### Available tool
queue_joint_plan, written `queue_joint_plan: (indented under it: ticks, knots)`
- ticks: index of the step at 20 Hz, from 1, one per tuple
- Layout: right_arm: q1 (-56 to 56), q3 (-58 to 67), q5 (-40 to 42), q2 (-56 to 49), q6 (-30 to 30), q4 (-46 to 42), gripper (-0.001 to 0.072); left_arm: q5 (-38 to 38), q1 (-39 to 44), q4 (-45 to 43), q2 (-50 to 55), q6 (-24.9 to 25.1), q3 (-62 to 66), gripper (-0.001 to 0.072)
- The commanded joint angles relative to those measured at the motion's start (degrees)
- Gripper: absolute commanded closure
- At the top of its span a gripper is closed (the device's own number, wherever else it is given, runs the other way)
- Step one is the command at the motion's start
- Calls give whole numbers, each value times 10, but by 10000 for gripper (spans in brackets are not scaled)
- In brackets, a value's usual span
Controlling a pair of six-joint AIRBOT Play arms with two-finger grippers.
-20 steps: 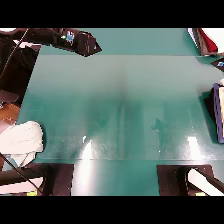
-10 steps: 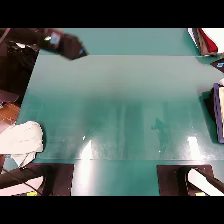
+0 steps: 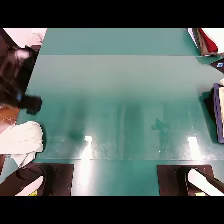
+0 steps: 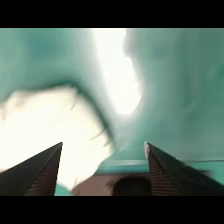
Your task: Fold the shirts.
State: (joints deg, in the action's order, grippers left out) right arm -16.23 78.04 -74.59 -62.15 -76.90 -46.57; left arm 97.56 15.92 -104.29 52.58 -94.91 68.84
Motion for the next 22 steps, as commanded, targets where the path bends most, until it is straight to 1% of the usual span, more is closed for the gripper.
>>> queue_joint_plan:
  ticks: [1, 3, 5, 8, 10, 11, 12, 13, 15, 16, 17, 18, 20, 21, 22]
  knots:
    - [0, 0, -2, 0, 1, 0, 693, -43, -27, -87, -32, -63, -198, 101]
    - [1, 0, -6, 0, 1, 0, 693, -122, -71, -85, -32, -82, -294, 101]
    - [1, 0, -7, 0, 1, 0, 693, -188, -115, -81, -32, -100, -359, 101]
    - [1, 0, -11, 0, 0, 0, 692, -250, -171, -78, -32, -112, -384, 102]
    - [1, 0, -12, 0, 0, 0, 693, -276, -189, -78, -32, -112, -384, 104]
    - [1, 0, -14, 0, 0, 0, 692, -287, -189, -78, -32, -117, -384, 187]
    - [1, 0, -15, 0, 0, 0, 692, -294, -189, -75, -32, -116, -384, 554]
    - [0, 0, -15, 0, 0, 0, 693, -302, -189, -69, -32, -116, -383, 678]
    - [1, 0, -15, 0, 0, 0, 693, -299, -189, -63, -32, -107, -358, 684]
    - [1, 0, -15, 0, 0, 0, 692, -291, -183, -61, -33, -87, -322, 684]
    - [0, 0, -15, 0, 0, 0, 692, -287, -170, -57, -34, -56, -275, 684]
    - [0, 0, -15, 0, 0, 0, 693, -286, -149, -46, -38, -15, -210, 684]
    - [1, 0, -15, 0, 0, 1, 693, -289, -95, 23, -38, 86, -62, 684]
    - [1, 0, -15, 0, 0, 1, 692, -292, -67, 76, -37, 119, 12, 684]
    - [1, 0, -15, 0, 0, 1, 692, -296, -43, 121, -35, 139, 74, 684]
